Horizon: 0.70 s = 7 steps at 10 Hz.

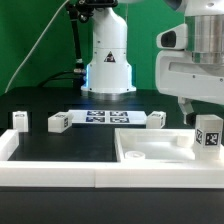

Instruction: Assemble one leg

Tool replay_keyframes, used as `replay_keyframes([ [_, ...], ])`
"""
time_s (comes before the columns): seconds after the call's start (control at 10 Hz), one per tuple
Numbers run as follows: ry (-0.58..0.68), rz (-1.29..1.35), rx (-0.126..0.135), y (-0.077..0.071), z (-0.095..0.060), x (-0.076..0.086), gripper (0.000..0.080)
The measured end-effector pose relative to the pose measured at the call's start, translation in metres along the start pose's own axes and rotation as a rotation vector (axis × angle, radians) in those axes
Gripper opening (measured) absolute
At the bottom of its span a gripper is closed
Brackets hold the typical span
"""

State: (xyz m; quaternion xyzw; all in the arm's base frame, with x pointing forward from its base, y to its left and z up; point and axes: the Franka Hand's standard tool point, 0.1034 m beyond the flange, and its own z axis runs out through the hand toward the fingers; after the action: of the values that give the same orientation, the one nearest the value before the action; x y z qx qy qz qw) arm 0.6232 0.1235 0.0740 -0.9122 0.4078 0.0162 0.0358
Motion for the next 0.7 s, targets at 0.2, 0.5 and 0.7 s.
replay_keyframes([
  [0.2,0.02,-0.216,0.009,-0.004,-0.0005,-0.0003,0.0649],
  [0.5,0.042,-0.497,0.001,-0.0055,0.0015,-0.0024,0.0649],
  [0.7,0.061,-0.67,-0.03,-0.0057,0.0015,-0.003,0.0649],
])
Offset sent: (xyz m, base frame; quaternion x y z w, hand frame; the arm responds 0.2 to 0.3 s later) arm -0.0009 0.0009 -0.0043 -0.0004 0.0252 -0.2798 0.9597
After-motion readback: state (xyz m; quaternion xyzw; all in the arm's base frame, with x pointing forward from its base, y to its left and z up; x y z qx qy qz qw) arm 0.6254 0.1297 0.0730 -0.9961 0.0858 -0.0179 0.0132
